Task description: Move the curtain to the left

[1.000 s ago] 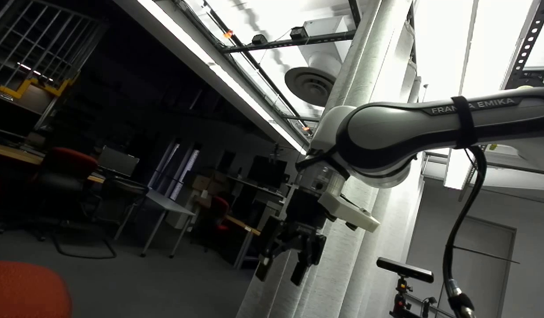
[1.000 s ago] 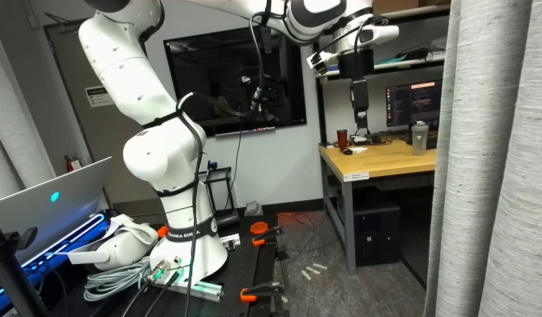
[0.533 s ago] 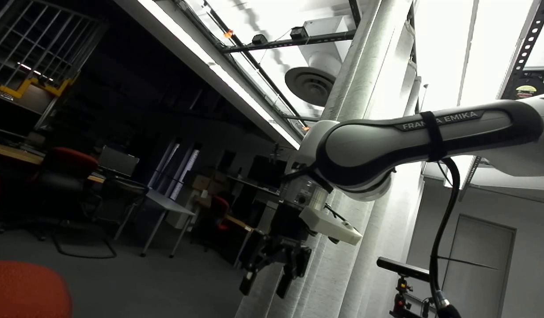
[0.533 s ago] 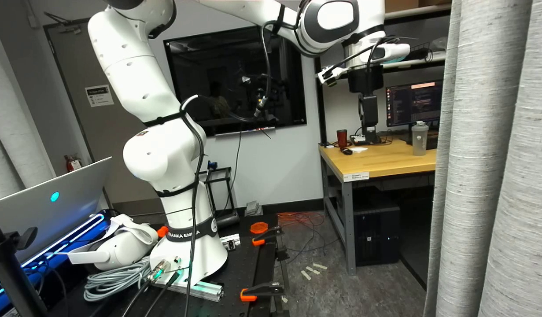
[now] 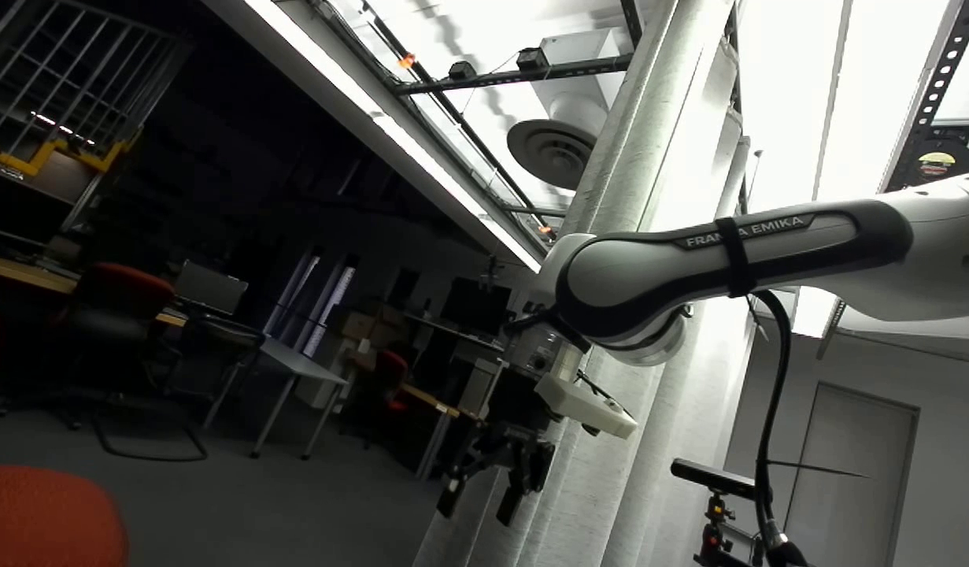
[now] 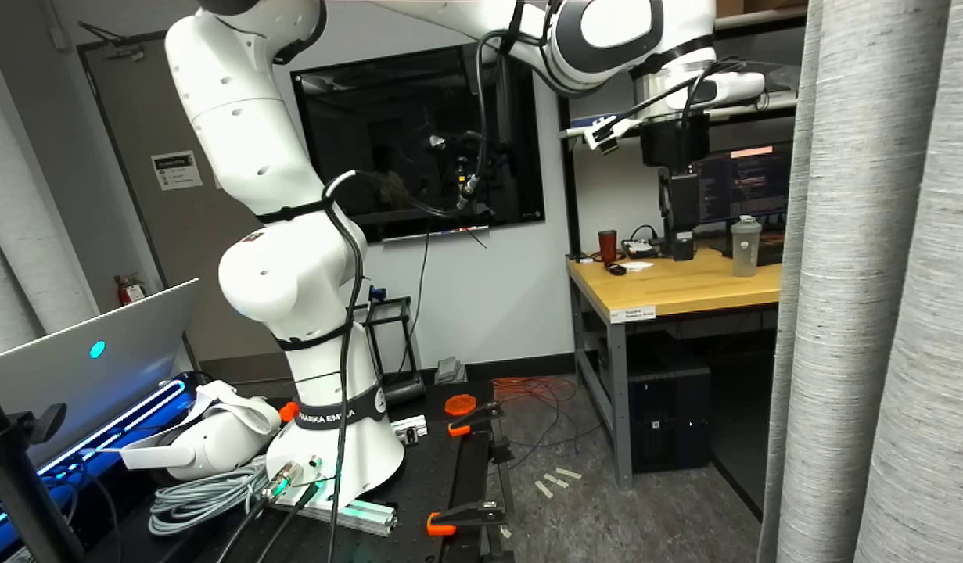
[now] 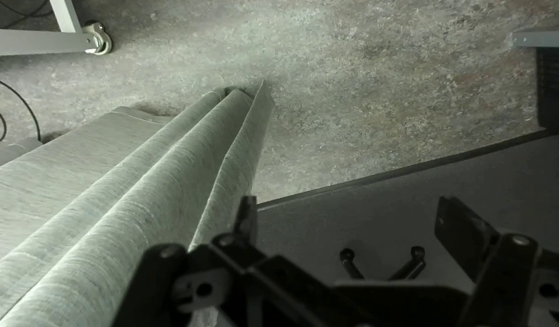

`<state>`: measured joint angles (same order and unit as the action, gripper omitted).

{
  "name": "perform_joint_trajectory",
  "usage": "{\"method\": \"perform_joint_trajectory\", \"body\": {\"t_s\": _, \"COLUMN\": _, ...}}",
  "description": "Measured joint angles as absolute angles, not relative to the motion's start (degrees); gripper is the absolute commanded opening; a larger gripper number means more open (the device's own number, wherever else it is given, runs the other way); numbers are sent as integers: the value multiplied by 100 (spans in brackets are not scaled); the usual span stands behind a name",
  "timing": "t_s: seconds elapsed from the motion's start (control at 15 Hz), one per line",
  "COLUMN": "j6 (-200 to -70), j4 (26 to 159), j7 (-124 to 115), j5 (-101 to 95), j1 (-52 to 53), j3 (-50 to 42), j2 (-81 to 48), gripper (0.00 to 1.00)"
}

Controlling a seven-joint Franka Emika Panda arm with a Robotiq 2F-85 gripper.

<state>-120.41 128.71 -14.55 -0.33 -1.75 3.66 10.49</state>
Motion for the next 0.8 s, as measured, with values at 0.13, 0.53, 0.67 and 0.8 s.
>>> {"method": "perform_joint_trajectory", "body": {"t_s": 0.13, "j6": -12040, "j4": 12839, "j7": -1259, "j5": -54, "j1": -201, "j3": 226, "j2": 1028, "gripper": 100}}
{"method": "perform_joint_trajectory", "body": {"t_s": 0.53, "j6": -11914, "j4": 12416, "j7": -600, "j5": -148, "j1": -446, "j3": -294, "j2": 856, "gripper": 100}}
{"method": "perform_joint_trajectory", "body": {"t_s": 0.67, "j6": -11822, "j4": 12197, "j7": -414, "j5": -155, "j1": -548, "j3": -451, "j2": 756, "gripper": 100}}
{"method": "perform_joint_trajectory", "body": {"t_s": 0.8, "j6": -11726, "j4": 11984, "j7": -277, "j5": -169, "j1": -630, "j3": -583, "j2": 651, "gripper": 100}}
